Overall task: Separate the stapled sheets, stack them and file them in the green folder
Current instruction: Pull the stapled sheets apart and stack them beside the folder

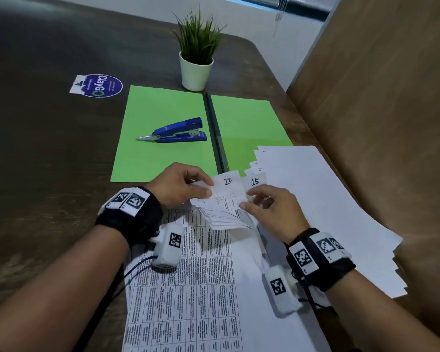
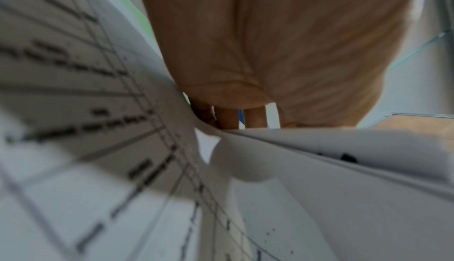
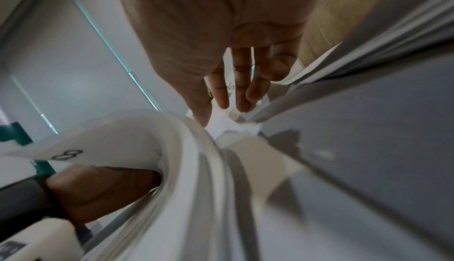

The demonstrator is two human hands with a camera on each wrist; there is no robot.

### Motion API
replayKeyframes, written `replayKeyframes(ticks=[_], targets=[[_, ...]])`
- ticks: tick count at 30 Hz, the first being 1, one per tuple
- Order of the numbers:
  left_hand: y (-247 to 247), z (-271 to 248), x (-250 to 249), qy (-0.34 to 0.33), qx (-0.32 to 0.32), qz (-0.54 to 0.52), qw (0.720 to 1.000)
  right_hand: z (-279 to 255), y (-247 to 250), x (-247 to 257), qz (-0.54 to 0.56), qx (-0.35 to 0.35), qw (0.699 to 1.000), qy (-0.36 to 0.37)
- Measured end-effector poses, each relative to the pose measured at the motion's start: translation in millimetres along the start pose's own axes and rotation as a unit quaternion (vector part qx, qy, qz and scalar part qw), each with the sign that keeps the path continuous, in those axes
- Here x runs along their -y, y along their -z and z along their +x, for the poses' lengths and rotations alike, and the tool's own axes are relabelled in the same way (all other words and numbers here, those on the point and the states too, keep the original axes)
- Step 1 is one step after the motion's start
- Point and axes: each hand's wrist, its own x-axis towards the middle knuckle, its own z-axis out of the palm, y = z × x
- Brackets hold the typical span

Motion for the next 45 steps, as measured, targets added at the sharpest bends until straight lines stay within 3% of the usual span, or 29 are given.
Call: replayKeyframes(ticks=[6, 13, 21, 25, 31, 38, 40, 43, 45], targets=[[0, 1, 0, -0.004, 0.015, -0.031, 0.999, 7, -12, 4, -0.007, 0.015, 1.0, 0.009], [-1, -1, -2, -0.026, 0.021, -0.051, 0.998, 1, -11, 11, -0.083, 0.023, 0.992, 0.095], [-1, 2, 2, -0.023, 0.021, -0.032, 0.999, 0, -10, 7, -0.056, 0.059, 0.994, 0.069], [-1, 3, 4, 0.003, 0.026, 0.01, 1.0, -1, -12, 5, 0.048, 0.081, 0.995, 0.034], [-1, 0, 1, 0.005, 0.039, -0.005, 0.999, 1, -10, 9, 0.166, 0.036, 0.985, -0.026], [-4, 0, -4, 0.002, 0.016, -0.002, 1.0, -3, -14, 13, 0.167, 0.031, 0.985, -0.019], [-4, 0, -3, -0.003, 0.009, -0.02, 1.0, -7, -15, 19, 0.186, -0.011, 0.982, -0.021], [-3, 0, 1, 0.003, -0.007, -0.037, 0.999, 0, -5, 21, 0.274, -0.149, 0.945, -0.1], [-3, 1, 2, 0.001, -0.001, -0.038, 0.999, 9, 3, 11, 0.21, -0.148, 0.958, -0.126]])
